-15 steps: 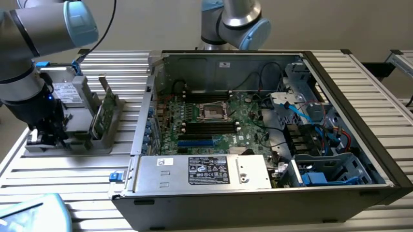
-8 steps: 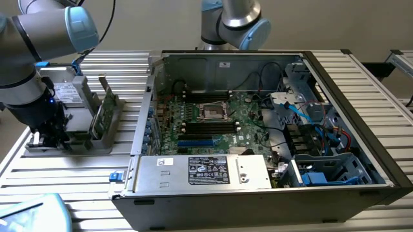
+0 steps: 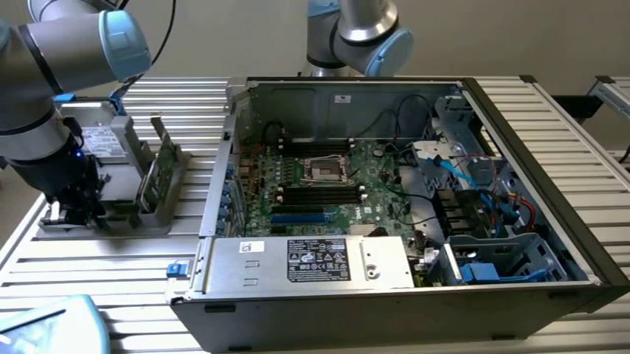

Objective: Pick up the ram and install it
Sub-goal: 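Pick up the ram and move it above insertion slot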

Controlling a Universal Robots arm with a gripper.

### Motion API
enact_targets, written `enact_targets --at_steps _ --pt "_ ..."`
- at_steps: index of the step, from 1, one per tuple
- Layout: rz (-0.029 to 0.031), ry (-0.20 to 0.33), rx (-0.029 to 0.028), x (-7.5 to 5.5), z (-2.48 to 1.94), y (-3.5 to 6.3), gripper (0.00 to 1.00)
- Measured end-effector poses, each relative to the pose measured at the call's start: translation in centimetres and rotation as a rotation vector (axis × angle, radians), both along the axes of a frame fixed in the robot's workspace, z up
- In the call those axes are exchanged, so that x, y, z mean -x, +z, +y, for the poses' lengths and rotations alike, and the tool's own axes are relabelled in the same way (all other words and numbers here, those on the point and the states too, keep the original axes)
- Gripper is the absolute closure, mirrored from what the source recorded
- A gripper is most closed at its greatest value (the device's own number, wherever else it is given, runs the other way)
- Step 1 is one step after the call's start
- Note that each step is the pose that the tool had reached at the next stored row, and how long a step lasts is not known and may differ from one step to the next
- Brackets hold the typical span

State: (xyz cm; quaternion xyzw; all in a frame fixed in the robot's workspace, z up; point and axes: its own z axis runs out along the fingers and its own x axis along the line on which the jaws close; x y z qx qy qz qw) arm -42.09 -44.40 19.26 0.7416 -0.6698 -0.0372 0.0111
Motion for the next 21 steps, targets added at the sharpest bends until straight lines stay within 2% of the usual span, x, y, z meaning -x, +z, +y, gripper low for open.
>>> enact_targets --at_steps 5,7,8,21 --pt "0.0009 0.0 0.0 0.0 0.0 -0.01 0.71" --pt "0.0013 0.0 -0.0003 -0.01 0.0 -0.01 0.84" --pt "0.0017 0.0 -0.0001 -0.01 0.0 -0.01 0.86" --pt "0.0044 0.0 -0.0001 -0.01 0.0 -0.01 0.86"
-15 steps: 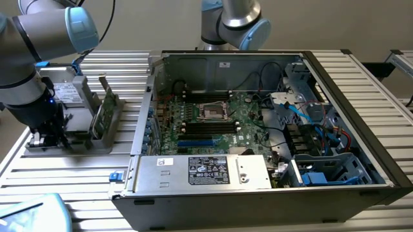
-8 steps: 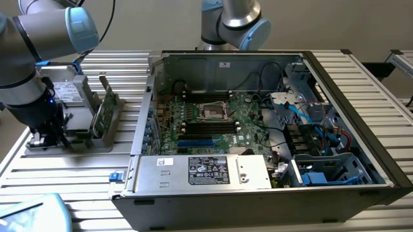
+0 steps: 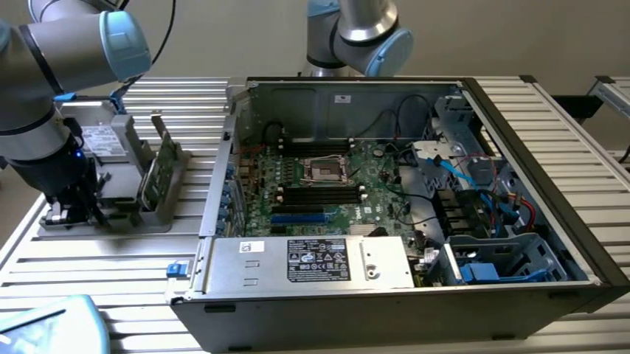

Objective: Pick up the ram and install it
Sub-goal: 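Pick up the ram and move it above insertion slot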

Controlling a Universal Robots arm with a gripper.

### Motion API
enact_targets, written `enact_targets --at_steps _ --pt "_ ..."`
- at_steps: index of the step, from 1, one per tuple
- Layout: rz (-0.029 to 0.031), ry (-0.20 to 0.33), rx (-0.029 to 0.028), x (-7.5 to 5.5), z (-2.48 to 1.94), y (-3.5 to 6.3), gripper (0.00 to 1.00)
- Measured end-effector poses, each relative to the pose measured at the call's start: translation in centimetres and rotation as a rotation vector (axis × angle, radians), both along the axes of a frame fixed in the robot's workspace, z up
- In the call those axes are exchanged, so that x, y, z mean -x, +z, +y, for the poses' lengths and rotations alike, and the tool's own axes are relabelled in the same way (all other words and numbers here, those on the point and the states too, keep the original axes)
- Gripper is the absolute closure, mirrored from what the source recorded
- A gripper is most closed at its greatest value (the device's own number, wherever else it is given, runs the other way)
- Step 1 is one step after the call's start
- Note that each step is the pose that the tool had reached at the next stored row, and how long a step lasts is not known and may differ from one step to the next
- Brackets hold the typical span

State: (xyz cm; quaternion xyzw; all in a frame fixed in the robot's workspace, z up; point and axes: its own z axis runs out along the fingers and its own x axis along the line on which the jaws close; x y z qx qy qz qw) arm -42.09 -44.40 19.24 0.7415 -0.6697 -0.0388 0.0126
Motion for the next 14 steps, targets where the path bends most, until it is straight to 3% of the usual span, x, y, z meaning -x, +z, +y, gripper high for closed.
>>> enact_targets --at_steps 6,14 --pt "-0.0001 0.0 -0.0024 -0.1 -0.05 0.07 0.86" --pt "0.0009 0.0 -0.0141 -0.3 -0.17 1.03 0.86"
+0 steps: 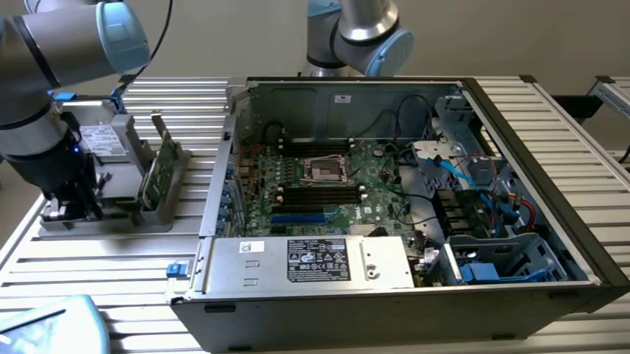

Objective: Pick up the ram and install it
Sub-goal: 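Pick up the ram and move it above insertion slot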

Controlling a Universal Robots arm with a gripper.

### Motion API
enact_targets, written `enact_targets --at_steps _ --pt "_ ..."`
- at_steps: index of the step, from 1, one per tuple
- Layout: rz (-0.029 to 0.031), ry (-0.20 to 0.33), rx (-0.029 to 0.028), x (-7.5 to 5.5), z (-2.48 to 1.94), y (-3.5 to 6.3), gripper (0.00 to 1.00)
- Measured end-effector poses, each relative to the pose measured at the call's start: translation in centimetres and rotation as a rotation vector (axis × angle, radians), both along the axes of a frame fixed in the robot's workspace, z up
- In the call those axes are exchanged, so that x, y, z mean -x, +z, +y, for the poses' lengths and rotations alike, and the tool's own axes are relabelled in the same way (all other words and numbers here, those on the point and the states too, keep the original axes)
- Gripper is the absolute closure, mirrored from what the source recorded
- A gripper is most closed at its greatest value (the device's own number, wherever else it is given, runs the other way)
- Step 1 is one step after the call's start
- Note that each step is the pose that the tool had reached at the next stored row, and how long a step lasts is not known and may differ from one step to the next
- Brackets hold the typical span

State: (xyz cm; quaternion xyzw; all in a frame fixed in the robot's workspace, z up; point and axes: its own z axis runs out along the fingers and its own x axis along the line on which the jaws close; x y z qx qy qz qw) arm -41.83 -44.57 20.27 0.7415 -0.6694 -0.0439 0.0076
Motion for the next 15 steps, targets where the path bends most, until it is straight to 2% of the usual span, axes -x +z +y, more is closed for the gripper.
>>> enact_targets --at_steps 7,10,15 --pt "0.0014 0.0 -0.0118 -0.1 -0.15 1.0 0.86" --pt "0.0021 0.0 -0.0172 -0.2 -0.2 1.71 0.86" --pt "0.0048 0.0 -0.0227 -0.3 -0.33 3.18 0.86"
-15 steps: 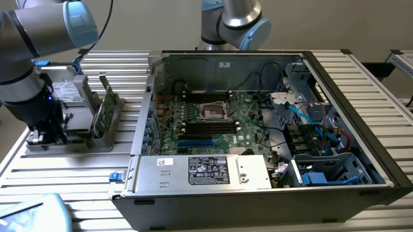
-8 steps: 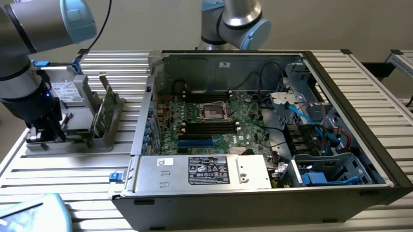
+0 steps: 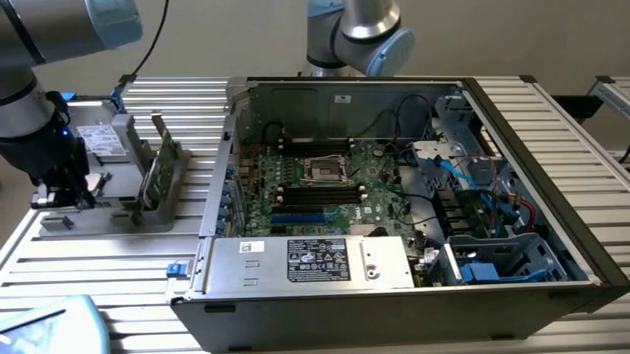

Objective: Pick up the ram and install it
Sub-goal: 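Pick up the ram and move it above insertion slot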

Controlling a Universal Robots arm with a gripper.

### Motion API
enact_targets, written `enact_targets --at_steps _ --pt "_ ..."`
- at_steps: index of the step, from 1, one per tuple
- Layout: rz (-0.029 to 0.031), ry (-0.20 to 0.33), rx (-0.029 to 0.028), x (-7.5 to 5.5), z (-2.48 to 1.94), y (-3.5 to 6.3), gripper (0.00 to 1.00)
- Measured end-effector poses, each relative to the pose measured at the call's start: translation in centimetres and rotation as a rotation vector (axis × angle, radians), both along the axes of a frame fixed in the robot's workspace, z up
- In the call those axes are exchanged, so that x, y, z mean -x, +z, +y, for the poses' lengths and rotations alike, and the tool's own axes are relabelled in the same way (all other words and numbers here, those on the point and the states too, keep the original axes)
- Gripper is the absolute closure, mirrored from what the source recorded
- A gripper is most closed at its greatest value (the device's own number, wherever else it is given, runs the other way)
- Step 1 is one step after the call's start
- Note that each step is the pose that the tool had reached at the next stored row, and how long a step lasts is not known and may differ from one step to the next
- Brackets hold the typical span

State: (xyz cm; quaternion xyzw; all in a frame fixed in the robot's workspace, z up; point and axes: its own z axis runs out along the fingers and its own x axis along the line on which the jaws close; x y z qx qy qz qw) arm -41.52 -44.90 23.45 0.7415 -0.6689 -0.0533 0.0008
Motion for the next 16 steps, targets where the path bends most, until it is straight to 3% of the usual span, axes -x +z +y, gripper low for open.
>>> enact_targets --at_steps 4,11,16 --pt "0.0033 0.0 -0.0011 -0.3 -0.25 1.74 0.86" --pt "0.0105 0.0 -0.0039 -1.5 -1.07 4.78 0.86" --pt "0.024 0.0 -0.0043 -2.3 -1.76 6.84 0.86"
